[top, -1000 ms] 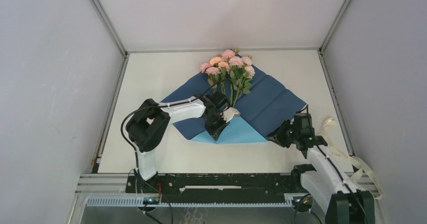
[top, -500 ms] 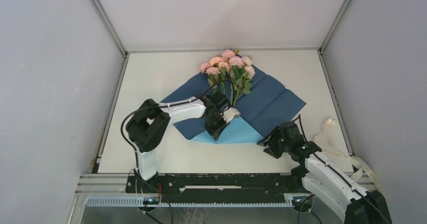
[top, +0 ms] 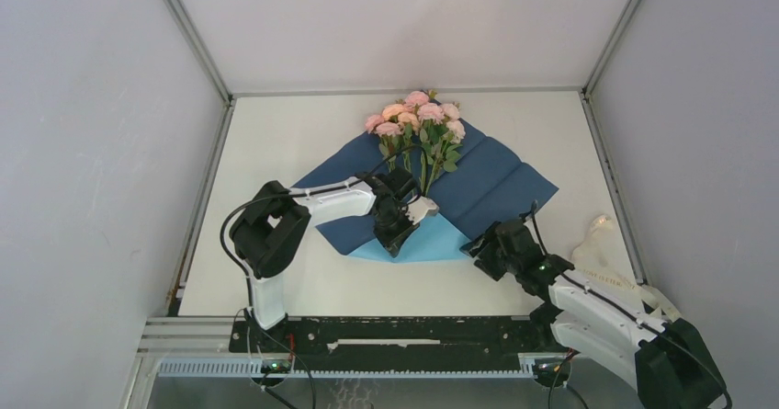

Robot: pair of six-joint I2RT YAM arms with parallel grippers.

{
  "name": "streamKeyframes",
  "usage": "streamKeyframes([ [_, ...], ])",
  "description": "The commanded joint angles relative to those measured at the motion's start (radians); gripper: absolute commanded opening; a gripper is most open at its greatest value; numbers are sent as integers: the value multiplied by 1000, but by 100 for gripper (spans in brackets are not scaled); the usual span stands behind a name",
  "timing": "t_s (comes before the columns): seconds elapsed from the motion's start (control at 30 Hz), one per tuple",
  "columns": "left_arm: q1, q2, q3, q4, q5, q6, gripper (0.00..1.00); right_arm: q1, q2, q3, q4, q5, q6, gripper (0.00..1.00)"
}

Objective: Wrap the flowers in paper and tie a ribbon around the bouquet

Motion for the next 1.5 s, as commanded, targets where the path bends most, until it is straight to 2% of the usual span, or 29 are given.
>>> streamKeyframes([
  [0.0, 7, -15, -17, 4, -85, 21, 14, 70, 21, 17, 57, 109, 64, 66],
  [0.23, 7, -15, -18, 3, -82, 21, 14, 170, 82, 31, 118, 199, 96, 69],
  [0.47, 7, -16, -19, 3, -85, 22, 14, 211, 137, 47, 164, 263, 84, 68],
  [0.57, 7, -16, -20, 2, -87, 22, 14, 211, 139, 48, 138, 306, 90, 58],
  [0.77, 7, -18, -14, -1, -90, 26, 14, 227, 144, 76, 100, 361, 17, 21],
  [0.9, 8, -30, 34, -38, -97, 36, 15, 242, 157, 99, 83, 376, -38, 3],
  [0.97, 8, -55, 85, -76, -70, 49, 18, 251, 153, 107, 75, 387, -51, 0],
  [1.13, 8, -93, 198, -134, 16, 77, 25, 286, 151, 138, 48, 427, -77, 0],
  [1.3, 6, -11, 259, -122, 96, 29, 26, 297, 152, 150, 42, 448, -90, 0],
  [1.47, 5, 89, 291, -49, 52, -8, 27, 309, 151, 153, 42, 453, -99, 0],
])
